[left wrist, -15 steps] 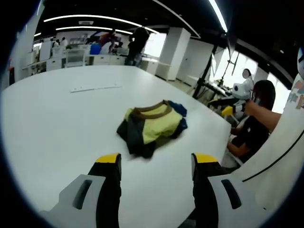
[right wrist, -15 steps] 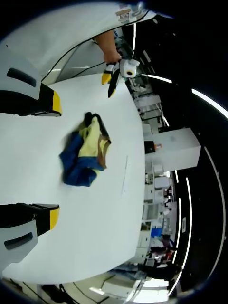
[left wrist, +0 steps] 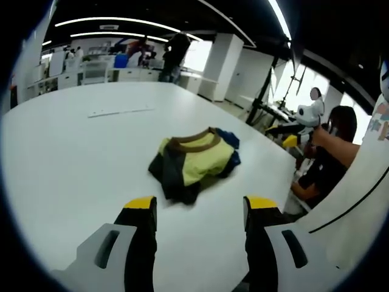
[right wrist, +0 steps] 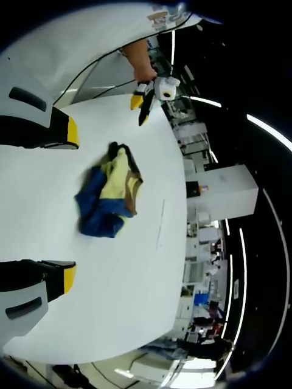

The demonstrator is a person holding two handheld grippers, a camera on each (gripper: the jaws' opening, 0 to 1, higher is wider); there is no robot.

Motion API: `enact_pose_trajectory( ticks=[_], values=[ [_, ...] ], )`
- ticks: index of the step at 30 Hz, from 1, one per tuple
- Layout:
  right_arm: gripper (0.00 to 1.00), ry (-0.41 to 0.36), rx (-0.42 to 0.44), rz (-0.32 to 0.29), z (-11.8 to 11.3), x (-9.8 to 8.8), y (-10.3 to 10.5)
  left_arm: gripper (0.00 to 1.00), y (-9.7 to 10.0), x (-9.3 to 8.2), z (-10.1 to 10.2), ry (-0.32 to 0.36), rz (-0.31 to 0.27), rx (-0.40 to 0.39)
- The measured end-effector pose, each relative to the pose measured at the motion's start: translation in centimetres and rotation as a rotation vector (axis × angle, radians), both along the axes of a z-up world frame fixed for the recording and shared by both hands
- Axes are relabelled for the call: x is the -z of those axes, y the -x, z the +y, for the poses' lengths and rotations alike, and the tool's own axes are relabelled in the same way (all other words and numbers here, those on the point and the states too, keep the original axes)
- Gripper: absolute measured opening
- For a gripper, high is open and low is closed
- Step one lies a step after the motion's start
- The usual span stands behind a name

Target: Fold the garment on the visible template until the final outline fits inside the template.

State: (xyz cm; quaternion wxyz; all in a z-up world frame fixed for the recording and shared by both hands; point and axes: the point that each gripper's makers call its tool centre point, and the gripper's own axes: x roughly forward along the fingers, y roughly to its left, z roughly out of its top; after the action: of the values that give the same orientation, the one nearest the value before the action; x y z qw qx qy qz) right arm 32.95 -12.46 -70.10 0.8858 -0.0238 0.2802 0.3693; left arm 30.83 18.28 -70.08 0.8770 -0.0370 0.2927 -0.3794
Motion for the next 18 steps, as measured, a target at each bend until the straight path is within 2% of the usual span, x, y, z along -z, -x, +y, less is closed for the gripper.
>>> enact_pose_trajectory(
  ticks=[10,18],
  values=[
    [0.71,-0.001,-0.012,0.001,0.4,0.1,-0.5,0.53,-0.4,0.0,-0.1,-0.002,0.004,0.005],
    [0.66,0.007,-0.031,-0.002,1.1,0.2,-1.3,0.51,-1.0,-0.1,-0.3,0.002,0.005,0.008]
  ],
)
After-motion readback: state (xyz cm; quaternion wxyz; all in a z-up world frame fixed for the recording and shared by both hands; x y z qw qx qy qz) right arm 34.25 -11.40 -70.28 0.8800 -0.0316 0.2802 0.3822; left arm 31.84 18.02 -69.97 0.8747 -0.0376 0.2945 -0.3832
